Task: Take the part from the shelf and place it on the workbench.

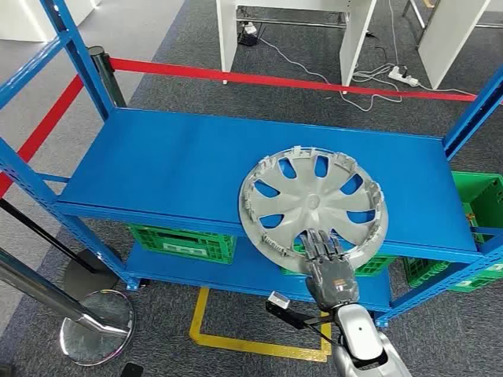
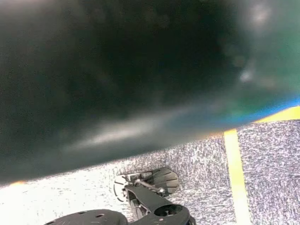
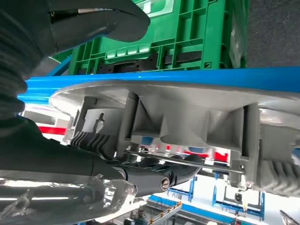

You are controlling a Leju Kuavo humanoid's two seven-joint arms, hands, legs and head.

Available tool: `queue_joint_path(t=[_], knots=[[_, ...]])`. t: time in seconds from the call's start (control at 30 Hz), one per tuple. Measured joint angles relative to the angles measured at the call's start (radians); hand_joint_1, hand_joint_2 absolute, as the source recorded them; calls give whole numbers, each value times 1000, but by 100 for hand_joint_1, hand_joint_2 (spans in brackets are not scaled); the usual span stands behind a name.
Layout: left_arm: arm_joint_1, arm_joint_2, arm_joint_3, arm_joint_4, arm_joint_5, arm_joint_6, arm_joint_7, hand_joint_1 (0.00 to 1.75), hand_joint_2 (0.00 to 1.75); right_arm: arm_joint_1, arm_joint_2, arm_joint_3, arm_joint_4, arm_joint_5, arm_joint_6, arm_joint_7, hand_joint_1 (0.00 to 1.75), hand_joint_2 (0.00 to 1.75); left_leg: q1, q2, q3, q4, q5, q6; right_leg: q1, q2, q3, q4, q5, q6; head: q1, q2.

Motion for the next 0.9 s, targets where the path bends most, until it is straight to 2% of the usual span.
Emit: queue_joint_path(t=[0.27,0.4,0.47,0.5,0.53,0.57,0.6,0.63,0.67,0.7,0.87,0.9], knots=[[0,4,5,8,-11,10,-6,0,0,-21,0,-10,31,0,-10,42,0,175,0,0,1,0,0,0,0,0,0,0,0,0,0,0],[0,6,8,11,-12,10,-6,0,0,-31,0,-15,39,0,-15,57,27,175,0,0,1,0,0,0,0,0,1,0,0,0,0,0],[0,6,11,12,-13,10,-6,0,0,-34,0,-15,40,0,-19,61,30,175,0,0,1,0,0,0,0,0,1,0,0,0,0,0],[0,7,13,13,-13,10,-6,0,0,-34,0,-15,40,0,-21,62,39,175,0,0,1,0,0,0,0,0,1,0,0,0,0,0],[0,7,15,13,-13,10,-6,0,0,-35,0,-15,40,0,-22,63,65,175,0,0,1,0,0,0,0,0,1,0,0,0,0,0],[0,7,16,14,-13,10,-6,0,0,-35,0,-15,40,0,-23,64,99,175,0,0,1,0,0,0,0,0,1,0,0,0,0,0],[-1,7,18,14,-13,10,-6,0,44,-36,0,-15,40,0,-24,64,136,175,0,0,1,0,0,0,0,0,1,0,0,0,0,0],[-1,7,19,14,-13,10,-7,0,87,-36,0,-15,40,0,-26,65,163,175,0,0,1,0,0,0,0,0,1,0,0,0,0,0],[-1,7,20,15,-13,10,-7,0,131,-37,0,-15,40,0,-27,65,173,175,0,0,1,0,0,0,0,0,1,0,0,0,0,0],[-1,7,21,15,-13,10,-7,0,175,-38,0,-15,39,0,-28,65,175,175,0,0,1,0,0,0,0,0,1,0,0,0,0,0],[-1,8,24,15,-13,6,-18,0,175,-32,0,-15,9,0,-42,45,175,175,0,0,0,0,0,0,0,0,1,0,0,0,0,0],[-1,8,25,15,-13,5,-20,0,131,-28,0,-15,-3,0,-43,41,175,175,0,0,0,0,0,0,0,0,2,0,0,0,0,0]])
